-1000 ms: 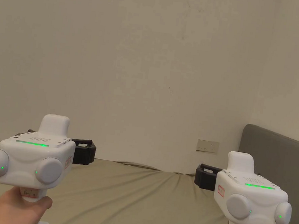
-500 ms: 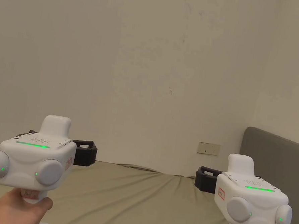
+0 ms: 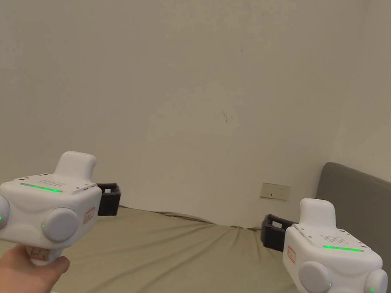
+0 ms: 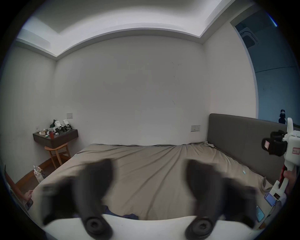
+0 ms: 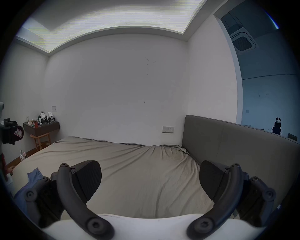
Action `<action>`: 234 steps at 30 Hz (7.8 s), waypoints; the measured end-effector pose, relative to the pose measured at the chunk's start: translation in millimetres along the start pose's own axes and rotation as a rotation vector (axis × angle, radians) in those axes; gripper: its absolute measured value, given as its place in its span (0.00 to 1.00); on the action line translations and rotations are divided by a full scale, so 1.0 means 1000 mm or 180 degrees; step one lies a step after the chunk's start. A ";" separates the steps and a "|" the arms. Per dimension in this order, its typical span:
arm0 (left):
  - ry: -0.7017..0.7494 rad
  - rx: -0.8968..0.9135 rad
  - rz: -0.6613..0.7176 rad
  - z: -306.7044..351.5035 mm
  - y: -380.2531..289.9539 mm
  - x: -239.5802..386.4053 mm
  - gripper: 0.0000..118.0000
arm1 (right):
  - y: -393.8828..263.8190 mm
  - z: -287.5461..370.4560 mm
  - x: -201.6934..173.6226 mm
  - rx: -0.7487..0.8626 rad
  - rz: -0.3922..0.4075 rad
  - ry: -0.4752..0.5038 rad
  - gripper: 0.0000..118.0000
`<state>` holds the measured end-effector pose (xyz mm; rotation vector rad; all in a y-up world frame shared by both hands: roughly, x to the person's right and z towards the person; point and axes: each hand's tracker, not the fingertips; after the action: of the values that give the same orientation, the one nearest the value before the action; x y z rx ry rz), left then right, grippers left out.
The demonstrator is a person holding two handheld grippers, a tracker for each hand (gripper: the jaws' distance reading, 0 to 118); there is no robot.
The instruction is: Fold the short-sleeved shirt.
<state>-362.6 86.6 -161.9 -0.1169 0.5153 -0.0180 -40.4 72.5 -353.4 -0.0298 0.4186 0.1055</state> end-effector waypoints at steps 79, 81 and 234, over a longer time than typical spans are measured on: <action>-0.0368 -0.1686 0.0624 -0.053 -0.235 -0.123 0.05 | -0.166 -0.061 -0.125 -0.1104 -0.0038 0.1479 0.02; -0.0652 -0.1688 0.0474 -0.066 -0.223 -0.077 0.05 | -0.154 -0.047 -0.084 -0.1043 0.0003 0.1255 0.02; -0.0166 -0.0707 0.0664 -0.259 -0.073 -0.084 0.06 | -0.069 -0.281 -0.045 -0.1040 -0.0671 0.0613 0.13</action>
<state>-562.0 -9.9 -336.2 -0.2795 0.4741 0.2461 -187.2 -14.7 -591.6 -0.4075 0.5844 -0.0383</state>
